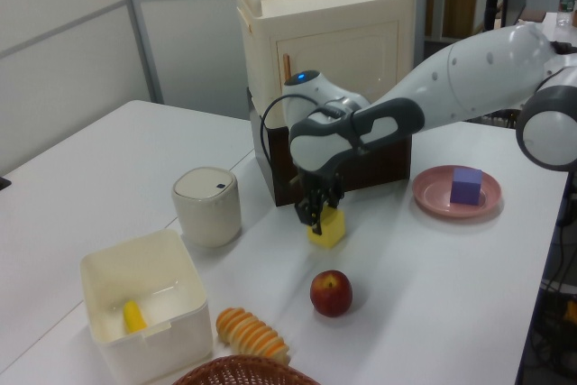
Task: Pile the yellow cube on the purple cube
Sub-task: 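Carry the yellow cube over the purple cube and lower it on top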
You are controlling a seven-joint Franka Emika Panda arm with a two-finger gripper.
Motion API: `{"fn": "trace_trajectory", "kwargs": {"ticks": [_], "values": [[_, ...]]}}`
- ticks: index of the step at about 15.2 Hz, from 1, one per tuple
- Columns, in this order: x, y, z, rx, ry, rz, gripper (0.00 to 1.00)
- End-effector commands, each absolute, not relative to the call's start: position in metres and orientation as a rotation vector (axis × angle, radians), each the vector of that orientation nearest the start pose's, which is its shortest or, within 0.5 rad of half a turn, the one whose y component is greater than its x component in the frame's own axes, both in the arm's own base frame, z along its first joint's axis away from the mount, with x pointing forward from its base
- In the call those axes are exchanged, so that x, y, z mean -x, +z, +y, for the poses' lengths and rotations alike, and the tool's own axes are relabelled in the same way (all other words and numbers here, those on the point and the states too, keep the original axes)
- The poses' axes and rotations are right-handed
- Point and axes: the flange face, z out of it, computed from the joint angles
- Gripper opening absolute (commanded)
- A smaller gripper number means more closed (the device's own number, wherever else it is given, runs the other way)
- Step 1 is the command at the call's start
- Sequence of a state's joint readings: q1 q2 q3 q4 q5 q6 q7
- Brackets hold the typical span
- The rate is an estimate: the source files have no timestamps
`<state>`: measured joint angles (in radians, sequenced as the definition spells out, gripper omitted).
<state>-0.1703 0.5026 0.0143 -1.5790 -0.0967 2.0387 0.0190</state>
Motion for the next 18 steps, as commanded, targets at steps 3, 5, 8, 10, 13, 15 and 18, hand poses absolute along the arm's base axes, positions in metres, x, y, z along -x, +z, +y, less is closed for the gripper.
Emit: {"fn": "trace_trajectory", "kwargs": {"ticks": [3, 5, 8, 10, 13, 15, 18], "values": [[-0.599, 0.420, -0.209, 3.204, 0.156, 0.081, 0.33], [-0.572, 0.427, -0.260, 3.196, 0.157, 0.030, 0.33], [-0.533, 0.426, -0.317, 3.174, 0.179, -0.112, 0.34], [-0.510, 0.422, -0.350, 3.159, 0.188, -0.162, 0.35], [-0.487, 0.425, -0.379, 3.138, 0.188, -0.247, 0.36], [-0.477, 0.424, -0.388, 3.126, 0.197, -0.282, 0.39], [-0.471, 0.423, -0.393, 3.111, 0.212, -0.301, 0.44]]}}
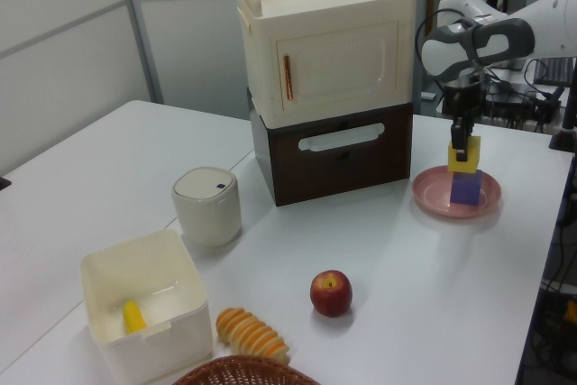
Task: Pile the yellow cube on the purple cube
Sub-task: 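Carry the yellow cube over the purple cube and lower it on top, then open the gripper to release the yellow cube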
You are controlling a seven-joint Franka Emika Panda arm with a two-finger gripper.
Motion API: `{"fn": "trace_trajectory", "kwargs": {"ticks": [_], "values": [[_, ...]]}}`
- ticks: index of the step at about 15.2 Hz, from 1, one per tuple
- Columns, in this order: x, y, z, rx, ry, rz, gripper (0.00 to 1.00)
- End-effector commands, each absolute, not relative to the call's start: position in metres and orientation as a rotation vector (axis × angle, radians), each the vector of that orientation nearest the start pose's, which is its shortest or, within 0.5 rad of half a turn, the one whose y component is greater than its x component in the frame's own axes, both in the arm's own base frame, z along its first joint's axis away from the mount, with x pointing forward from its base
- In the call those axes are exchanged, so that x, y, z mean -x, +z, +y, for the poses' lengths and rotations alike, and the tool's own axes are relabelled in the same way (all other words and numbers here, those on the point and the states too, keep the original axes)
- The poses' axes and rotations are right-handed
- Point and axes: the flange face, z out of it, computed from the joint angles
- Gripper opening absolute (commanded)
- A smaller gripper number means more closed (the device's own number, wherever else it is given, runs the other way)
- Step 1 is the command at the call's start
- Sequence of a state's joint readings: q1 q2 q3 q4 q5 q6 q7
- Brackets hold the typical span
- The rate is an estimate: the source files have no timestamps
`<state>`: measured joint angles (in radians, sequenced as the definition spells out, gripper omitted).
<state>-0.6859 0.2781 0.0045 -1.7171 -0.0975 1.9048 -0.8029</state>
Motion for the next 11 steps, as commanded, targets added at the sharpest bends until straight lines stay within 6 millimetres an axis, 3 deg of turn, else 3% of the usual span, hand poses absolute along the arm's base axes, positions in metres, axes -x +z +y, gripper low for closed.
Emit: {"fn": "trace_trajectory", "kwargs": {"ticks": [1, 4, 5, 11], "values": [[-0.471, 0.423, -0.392, 3.107, 0.212, -0.299, 0.51], [-0.471, 0.423, -0.392, 3.103, 0.213, -0.297, 0.70], [-0.470, 0.422, -0.392, 3.097, 0.221, -0.296, 1.00], [-0.470, 0.433, -0.388, 3.093, 0.228, -0.281, 1.00]]}}
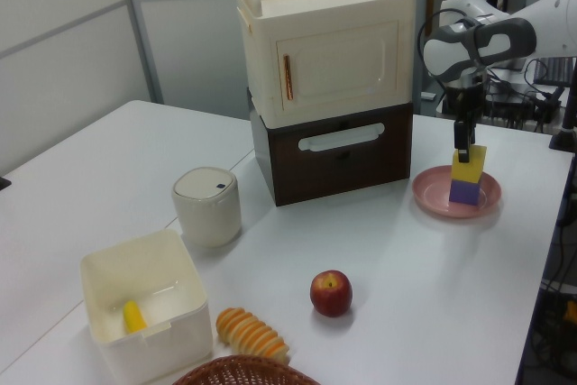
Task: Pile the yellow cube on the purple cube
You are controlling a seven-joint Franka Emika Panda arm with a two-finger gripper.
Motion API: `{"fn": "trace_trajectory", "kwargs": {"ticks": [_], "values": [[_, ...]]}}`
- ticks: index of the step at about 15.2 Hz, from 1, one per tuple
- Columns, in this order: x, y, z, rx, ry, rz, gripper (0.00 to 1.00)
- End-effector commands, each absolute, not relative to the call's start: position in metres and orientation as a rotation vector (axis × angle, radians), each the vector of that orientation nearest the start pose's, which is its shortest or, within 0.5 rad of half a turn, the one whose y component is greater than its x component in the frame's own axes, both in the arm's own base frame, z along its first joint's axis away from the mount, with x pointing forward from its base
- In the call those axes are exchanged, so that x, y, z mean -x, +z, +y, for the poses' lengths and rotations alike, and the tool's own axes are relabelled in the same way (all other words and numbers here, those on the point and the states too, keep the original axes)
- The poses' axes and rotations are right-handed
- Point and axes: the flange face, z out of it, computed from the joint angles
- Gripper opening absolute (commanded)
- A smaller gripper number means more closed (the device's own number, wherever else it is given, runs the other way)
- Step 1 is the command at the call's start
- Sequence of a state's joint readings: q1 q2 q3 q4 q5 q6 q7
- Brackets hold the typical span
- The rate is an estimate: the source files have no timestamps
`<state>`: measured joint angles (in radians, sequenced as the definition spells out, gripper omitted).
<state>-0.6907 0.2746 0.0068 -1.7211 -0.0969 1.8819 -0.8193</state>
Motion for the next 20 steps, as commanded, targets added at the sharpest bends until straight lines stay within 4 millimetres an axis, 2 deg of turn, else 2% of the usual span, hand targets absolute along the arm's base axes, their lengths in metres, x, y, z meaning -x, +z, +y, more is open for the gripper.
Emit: {"fn": "trace_trajectory", "kwargs": {"ticks": [1, 3, 7, 11, 14, 16, 19, 20], "values": [[-0.475, 0.452, -0.385, 3.115, 0.196, -0.284, 1.00], [-0.481, 0.474, -0.378, 3.124, 0.181, -0.293, 1.00], [-0.503, 0.504, -0.342, 3.149, 0.132, -0.269, 1.00], [-0.548, 0.516, -0.265, 3.164, 0.077, -0.115, 1.00], [-0.574, 0.546, -0.192, 3.159, 0.086, -0.030, 1.00], [-0.583, 0.562, -0.153, 3.177, 0.050, 0.048, 1.00], [-0.585, 0.581, -0.116, 3.186, 0.010, 0.102, 1.00], [-0.586, 0.582, -0.103, 3.187, 0.021, 0.108, 1.00]]}}
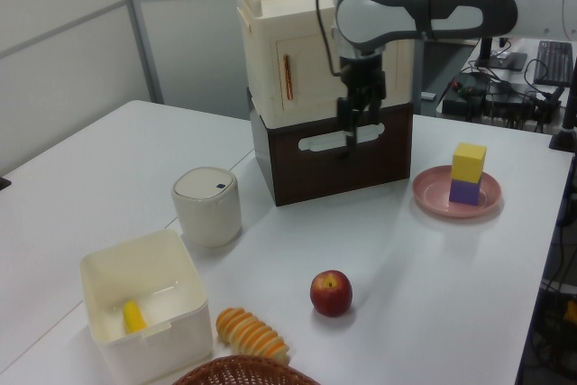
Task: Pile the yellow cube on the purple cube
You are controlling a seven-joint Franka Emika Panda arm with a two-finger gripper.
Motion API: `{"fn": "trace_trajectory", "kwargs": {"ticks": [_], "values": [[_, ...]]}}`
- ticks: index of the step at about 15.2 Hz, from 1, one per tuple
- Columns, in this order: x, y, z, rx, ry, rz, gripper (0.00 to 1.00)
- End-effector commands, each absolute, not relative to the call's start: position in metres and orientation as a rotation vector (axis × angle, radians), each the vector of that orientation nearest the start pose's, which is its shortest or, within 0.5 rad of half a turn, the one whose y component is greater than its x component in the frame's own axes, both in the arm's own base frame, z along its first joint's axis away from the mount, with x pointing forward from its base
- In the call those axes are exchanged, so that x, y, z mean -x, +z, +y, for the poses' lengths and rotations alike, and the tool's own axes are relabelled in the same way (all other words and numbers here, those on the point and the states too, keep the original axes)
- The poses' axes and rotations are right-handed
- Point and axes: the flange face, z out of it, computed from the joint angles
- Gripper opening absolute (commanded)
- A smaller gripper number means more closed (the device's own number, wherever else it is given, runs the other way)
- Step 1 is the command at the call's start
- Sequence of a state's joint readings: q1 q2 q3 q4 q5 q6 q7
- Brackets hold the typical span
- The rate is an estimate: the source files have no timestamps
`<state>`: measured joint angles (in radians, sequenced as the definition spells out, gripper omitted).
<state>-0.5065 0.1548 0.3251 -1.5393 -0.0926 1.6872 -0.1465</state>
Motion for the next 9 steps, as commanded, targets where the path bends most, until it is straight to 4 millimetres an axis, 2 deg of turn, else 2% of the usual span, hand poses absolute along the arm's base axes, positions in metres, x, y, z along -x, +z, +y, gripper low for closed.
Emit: {"fn": "trace_trajectory", "kwargs": {"ticks": [1, 4, 9], "values": [[-0.585, 0.582, -0.091, 3.188, 0.040, 0.111, 1.00], [-0.581, 0.590, -0.069, 3.203, 0.050, 0.073, 1.00], [-0.578, 0.600, -0.043, 3.201, 0.022, 0.026, 1.00]]}}
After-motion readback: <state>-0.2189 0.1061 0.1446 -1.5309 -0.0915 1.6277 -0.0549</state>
